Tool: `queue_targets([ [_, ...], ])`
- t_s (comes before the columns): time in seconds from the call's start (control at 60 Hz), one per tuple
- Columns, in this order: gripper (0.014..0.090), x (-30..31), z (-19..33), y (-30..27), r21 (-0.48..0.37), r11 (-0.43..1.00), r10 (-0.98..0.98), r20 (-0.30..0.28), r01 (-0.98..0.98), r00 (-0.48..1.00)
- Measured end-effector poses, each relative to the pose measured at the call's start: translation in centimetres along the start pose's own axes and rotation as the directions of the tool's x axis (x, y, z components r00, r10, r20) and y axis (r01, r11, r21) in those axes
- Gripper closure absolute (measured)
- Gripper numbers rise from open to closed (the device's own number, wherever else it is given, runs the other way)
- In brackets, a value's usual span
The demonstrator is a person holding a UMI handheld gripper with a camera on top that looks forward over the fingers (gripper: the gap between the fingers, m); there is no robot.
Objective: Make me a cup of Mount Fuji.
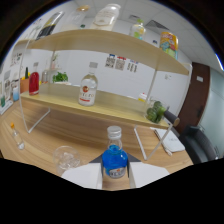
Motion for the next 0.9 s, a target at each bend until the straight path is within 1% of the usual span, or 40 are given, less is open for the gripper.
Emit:
queue_targets([
  [0.067,0.0691,0.2,0.3,-0.3,0.005,0.980,-0.198,-0.035,0.199,0.979],
  [0.15,0.0693,0.3,0.7,-0.9,0.008,0.888,-0.459,-0.081,0.461,0.885],
  [0.2,0.0690,0.3,0.8,-1.3,0.005,0.813,-0.579,-0.100,0.582,0.809],
  [0.267,0.0690,0.0,1.0,-1.5,-0.007,0.705,-0.706,-0.107,0.710,0.700],
  [0.367,0.0692,-0.2,1.3,-2.3,-0.029,0.498,-0.862,-0.131,0.867,0.490],
  [0.45,0.0692,-0.2,1.5,-3.2,-0.069,0.317,-0.940,-0.156,0.946,0.303],
  [0.5,0.0691,-0.5,1.7,-3.6,-0.074,0.204,-0.968,-0.162,0.976,0.190],
  [0.6,0.0691,-1.5,2.0,-3.9,-0.081,-0.002,-0.987,-0.161,0.997,-0.015],
  [0.65,0.0690,-1.7,2.1,-3.7,-0.083,-0.074,-0.985,-0.150,0.994,-0.086],
  [0.733,0.0691,-1.7,2.2,-3.3,-0.095,-0.120,-0.983,-0.126,0.988,-0.131],
  [0.8,0.0692,-1.5,2.5,-3.3,-0.095,-0.127,-0.983,-0.120,0.987,-0.138],
  [0.9,0.0690,-1.6,2.0,-3.4,-0.089,-0.076,-0.989,-0.120,0.993,-0.087],
])
